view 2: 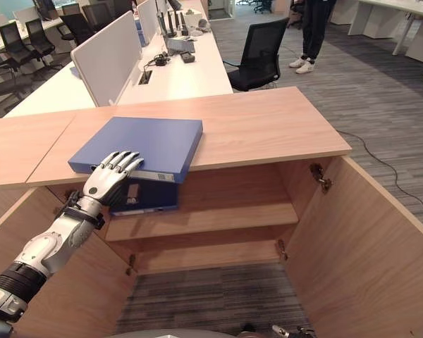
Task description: Put the empty folder in the office cabinet
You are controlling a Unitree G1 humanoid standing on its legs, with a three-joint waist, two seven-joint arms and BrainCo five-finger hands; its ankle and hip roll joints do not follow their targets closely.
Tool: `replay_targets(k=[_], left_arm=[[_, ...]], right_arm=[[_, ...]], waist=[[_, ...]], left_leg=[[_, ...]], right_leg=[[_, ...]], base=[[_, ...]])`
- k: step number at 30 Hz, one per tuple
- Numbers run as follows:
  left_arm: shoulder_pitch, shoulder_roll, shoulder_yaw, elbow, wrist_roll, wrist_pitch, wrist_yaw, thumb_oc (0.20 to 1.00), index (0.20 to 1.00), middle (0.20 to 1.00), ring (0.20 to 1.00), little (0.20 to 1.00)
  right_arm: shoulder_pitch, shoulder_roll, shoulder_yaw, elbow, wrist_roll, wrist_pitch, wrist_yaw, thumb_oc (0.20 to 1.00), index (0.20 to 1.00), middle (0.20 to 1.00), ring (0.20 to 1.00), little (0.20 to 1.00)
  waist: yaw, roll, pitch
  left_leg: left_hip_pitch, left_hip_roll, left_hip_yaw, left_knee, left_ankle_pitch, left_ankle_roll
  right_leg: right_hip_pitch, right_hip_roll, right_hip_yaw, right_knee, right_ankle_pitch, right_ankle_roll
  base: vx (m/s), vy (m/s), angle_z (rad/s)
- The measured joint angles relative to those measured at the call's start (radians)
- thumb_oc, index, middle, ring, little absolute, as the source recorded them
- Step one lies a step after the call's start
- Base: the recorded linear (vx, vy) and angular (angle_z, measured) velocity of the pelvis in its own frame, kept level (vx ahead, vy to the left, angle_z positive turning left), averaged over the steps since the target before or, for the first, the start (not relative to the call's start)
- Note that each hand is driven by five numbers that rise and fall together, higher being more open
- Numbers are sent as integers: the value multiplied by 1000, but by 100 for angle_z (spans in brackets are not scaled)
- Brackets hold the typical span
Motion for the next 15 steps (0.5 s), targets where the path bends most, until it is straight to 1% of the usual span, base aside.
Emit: replay_targets(k=[3, 11, 15], left_arm=[[-24, 0, -27, 29, 0, 3, 5, 1000, 1000, 1000, 1000, 1000], [-42, 0, -28, 29, 0, 9, 5, 1000, 1000, 1000, 1000, 1000], [-79, 0, -29, 28, 0, 13, 6, 1000, 1000, 1000, 1000, 1000]], right_arm=[[3, 0, 0, 0, 0, 0, 0, 1000, 1000, 1000, 1000, 1000], [2, 0, 0, 0, -1, 0, 0, 1000, 1000, 1000, 1000, 1000], [-3, -1, 0, 0, -1, 1, 0, 1000, 1000, 1000, 1000, 1000]], waist=[[1, -1, 0], [-1, -7, 0], [0, -8, 1]], left_leg=[[0, 0, 3, 0, -1, 0], [0, -1, 10, 0, -3, 1], [1, -1, 10, 0, -3, 1]], right_leg=[[0, 0, 3, 0, 1, 1], [-2, 0, 10, 0, 2, 2], [-2, 0, 10, 0, 2, 2]], base=[[0, 0, 0], [1, 1, -2], [0, 0, 0]])
